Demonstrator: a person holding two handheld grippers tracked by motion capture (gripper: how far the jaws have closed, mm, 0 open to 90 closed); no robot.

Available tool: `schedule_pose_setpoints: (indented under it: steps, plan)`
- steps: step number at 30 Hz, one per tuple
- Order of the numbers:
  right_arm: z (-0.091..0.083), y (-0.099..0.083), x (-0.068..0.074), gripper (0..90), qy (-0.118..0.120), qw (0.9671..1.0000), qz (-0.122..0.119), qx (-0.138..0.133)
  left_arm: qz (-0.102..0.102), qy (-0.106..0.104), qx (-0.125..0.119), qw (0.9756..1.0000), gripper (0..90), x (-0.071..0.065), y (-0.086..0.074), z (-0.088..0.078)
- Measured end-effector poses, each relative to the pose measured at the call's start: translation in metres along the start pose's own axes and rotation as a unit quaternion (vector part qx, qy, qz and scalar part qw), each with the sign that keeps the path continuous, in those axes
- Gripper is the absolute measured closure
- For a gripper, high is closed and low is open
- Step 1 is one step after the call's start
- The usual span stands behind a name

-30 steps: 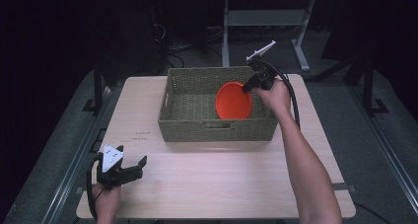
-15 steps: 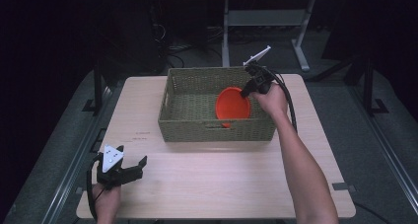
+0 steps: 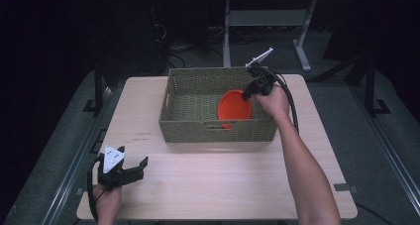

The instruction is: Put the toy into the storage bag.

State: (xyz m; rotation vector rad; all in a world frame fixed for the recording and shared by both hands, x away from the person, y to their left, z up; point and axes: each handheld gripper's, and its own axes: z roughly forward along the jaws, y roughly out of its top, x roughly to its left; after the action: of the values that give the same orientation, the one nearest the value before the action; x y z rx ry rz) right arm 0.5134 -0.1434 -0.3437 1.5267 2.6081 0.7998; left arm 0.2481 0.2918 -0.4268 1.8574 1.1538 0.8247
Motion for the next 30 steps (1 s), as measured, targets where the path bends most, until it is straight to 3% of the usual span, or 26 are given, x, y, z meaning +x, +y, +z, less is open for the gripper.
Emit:
schedule_pose_setpoints:
  steps: [8, 12, 25, 30]
  plan:
    - [-0.001, -0.001, -0.002, 67.9, -0.017, 0.9998, 0.0, 0.007, -0.002, 0.002, 0.002, 1.0, 12.8, 0.0, 0.0, 0.0]
    - [-0.007, -0.002, -0.003, 68.4, 0.001, 0.9999, 0.005, -0.01, -0.002, 0.003, 0.001, 1.0, 12.8, 0.0, 0.0, 0.0]
    - [-0.017, -0.006, -0.001, 63.4, 0.016, 0.9997, 0.001, -0.02, -0.003, 0.004, 0.002, 1.0, 12.8, 0.001, 0.0, 0.0]
    - [-0.017, -0.013, -0.006, 60.2, 0.031, 0.9989, 0.014, -0.033, -0.003, 0.004, 0.002, 1.0, 12.8, 0.001, 0.0, 0.0]
